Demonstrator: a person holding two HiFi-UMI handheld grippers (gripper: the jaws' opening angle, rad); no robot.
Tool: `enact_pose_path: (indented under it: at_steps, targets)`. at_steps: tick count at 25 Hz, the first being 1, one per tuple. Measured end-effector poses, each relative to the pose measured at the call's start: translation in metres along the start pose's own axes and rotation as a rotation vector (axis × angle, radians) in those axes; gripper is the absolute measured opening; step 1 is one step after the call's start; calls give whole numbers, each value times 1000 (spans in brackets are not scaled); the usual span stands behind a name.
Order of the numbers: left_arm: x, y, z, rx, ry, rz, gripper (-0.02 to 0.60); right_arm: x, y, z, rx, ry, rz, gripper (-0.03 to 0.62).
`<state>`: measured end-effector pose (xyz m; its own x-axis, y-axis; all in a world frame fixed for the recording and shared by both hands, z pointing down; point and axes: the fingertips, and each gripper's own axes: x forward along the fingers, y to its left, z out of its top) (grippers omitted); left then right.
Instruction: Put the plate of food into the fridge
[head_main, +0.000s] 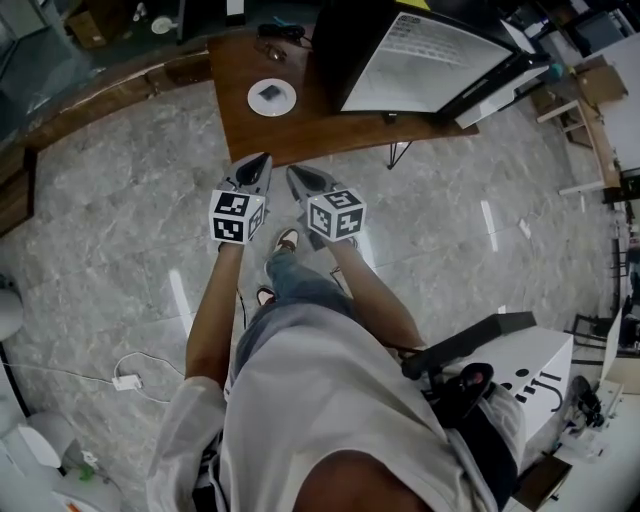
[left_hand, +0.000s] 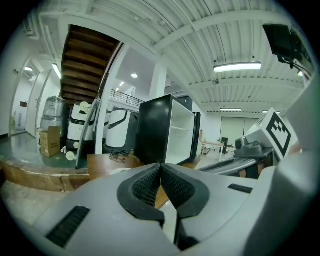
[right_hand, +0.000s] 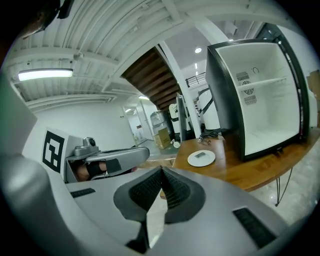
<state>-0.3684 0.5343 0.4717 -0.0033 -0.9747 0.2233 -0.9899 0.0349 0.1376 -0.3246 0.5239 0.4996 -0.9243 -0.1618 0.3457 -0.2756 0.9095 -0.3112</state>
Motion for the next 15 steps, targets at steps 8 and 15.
enact_pose_path:
  at_steps: [8,15]
  targets:
    - [128,63,41,-12,61,-21,20,83,-102,81,56,-44,-24,18]
    - [243,66,78,19,98,-28,20,117,-211,154,59,-99,-58,20]
